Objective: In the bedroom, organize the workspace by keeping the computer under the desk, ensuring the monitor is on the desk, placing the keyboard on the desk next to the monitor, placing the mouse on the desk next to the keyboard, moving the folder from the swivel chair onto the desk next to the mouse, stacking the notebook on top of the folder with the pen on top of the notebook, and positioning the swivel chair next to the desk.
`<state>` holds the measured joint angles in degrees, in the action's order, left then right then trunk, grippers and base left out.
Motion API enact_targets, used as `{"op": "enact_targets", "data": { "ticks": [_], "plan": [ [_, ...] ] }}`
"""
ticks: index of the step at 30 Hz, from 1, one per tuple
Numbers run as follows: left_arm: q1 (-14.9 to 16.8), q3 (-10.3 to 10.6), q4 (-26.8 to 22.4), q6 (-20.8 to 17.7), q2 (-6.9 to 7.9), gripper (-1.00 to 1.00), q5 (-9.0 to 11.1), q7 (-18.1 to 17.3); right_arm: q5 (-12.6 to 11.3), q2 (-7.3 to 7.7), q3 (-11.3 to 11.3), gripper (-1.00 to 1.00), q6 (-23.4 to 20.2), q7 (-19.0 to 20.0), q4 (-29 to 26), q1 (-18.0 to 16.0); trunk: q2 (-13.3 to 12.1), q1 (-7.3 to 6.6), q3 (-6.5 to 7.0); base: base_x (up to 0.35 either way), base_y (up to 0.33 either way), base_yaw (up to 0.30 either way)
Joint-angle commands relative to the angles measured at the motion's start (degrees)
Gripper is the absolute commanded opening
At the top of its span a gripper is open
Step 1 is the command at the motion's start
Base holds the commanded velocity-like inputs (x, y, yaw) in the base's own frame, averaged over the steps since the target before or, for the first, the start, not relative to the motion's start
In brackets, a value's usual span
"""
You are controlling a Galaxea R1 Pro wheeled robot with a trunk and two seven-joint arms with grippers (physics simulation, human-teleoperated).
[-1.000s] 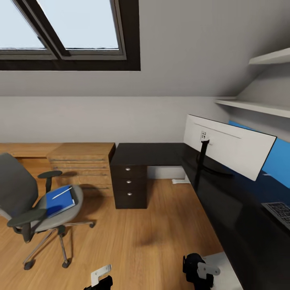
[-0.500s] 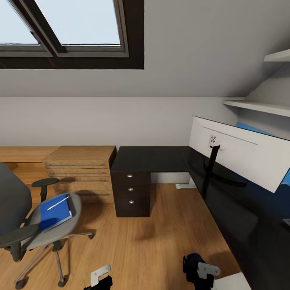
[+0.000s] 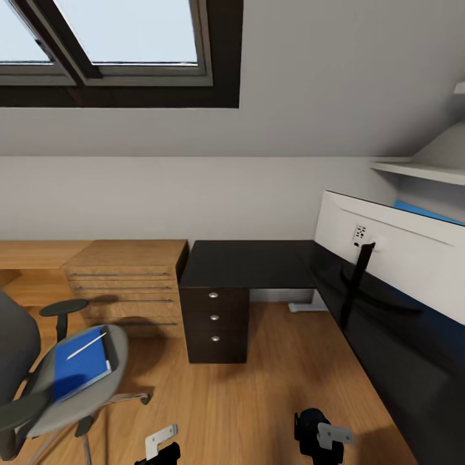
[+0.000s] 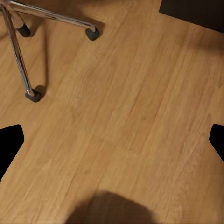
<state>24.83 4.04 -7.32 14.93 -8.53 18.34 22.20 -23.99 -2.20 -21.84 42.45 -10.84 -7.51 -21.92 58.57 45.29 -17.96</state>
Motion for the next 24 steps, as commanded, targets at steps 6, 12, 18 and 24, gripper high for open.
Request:
{"op": "enact_targets", "data": {
  "ticks": [6, 12, 18, 24],
  "plan": [
    [0.04, 0.47, 0.03, 0.19, -0.05, 1.0, 0.47, 0.21, -0.36, -0.07, -0.49, -1.0, 0.23, -0.15, 0.04, -0.05, 0.04, 0.04, -0.07, 0.319, 0.118, 0.0],
    [0.04, 0.5, 0.01, 0.19, -0.01, 1.0, 0.41, 0.21, -0.35, -0.09, -0.49, -1.0, 0.3, -0.15, 0.0, -0.04, 0.04, 0.04, -0.07, 0.319, 0.112, 0.0],
    [0.04, 1.71, -6.81, -0.13, -1.0, 1.0, 0.38, 0.4, -0.54, -0.04, -0.17, -1.0, -3.99, -0.92, -13.06, -0.12, 0.04, 0.04, -0.07, 0.08, 0.028, 0.0],
    [0.04, 5.48, -21.36, -4.96, -1.09, 1.0, 0.38, 1.2, -0.53, 0.17, 0.1, -1.0, -28.45, -6.61, -29.68, -2.07, 0.04, 0.04, -0.07, 0.005, 0.001, 0.0]
  ]
}}
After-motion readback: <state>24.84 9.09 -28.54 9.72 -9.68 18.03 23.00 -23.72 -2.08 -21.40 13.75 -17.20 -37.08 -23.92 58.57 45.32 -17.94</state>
